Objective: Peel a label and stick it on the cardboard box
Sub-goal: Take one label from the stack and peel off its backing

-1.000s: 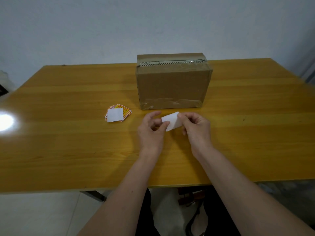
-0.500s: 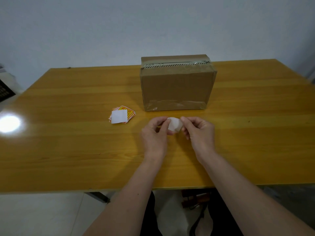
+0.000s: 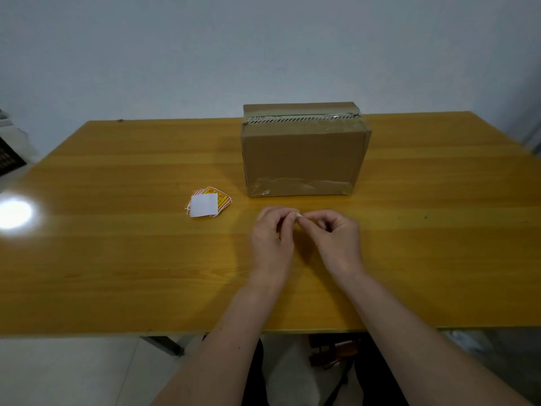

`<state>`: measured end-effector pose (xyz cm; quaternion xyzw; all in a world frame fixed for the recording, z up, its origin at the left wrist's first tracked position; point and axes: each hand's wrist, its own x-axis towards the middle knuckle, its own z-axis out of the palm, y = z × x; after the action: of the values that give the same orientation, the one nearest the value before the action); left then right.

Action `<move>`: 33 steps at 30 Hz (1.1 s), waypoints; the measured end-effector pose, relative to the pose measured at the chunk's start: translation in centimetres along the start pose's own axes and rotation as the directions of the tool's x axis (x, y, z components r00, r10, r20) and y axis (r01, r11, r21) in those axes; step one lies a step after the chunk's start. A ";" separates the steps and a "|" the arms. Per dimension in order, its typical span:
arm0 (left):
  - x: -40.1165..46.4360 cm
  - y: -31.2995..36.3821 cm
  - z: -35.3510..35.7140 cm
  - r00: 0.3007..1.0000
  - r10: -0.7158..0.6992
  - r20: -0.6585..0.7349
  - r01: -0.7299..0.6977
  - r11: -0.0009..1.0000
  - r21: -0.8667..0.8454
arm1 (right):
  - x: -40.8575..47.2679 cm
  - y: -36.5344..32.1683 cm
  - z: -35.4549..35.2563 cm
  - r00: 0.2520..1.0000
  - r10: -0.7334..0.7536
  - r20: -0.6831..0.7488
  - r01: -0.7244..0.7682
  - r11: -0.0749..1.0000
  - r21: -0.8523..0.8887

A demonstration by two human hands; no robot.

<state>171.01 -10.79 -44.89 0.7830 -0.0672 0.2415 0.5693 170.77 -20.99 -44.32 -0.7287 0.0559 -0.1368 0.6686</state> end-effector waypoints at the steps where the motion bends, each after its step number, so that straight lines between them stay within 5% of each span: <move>1: 0.0 0.2 -0.1 1.000 -0.002 -0.018 0.002 1.000 -0.013 | 0.0 0.0 0.0 1.000 -0.007 -0.003 0.007 1.000 0.003; 7: -0.1 0.9 -0.4 0.987 -0.127 -0.097 0.125 0.992 -0.028 | 0.1 0.1 -0.2 0.999 -0.023 -0.049 0.025 0.999 0.042; 14: 0.3 0.4 -0.2 0.931 -0.366 0.019 0.366 0.927 -0.084 | -0.1 0.1 -0.4 0.999 -0.019 -0.039 0.020 1.000 0.023; 21: 0.2 -0.2 -0.1 0.958 -0.281 -0.063 0.277 0.959 -0.066 | -0.3 -0.1 -0.1 0.994 -0.032 -0.109 0.041 0.996 0.079; 25: 0.1 0.1 0.0 0.956 -0.292 0.026 0.293 0.948 -0.124 | -0.6 -0.3 0.0 0.996 -0.072 0.046 0.069 0.995 0.069; 33: -0.3 1.3 -0.3 0.970 -0.235 0.061 0.241 0.962 -0.129 | -0.3 -0.1 -0.1 0.999 -0.039 0.038 0.037 0.997 0.071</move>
<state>170.15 -10.99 -43.80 0.7504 -0.0017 0.1486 0.6441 170.43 -21.03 -44.25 -0.7081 0.0241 -0.1373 0.6922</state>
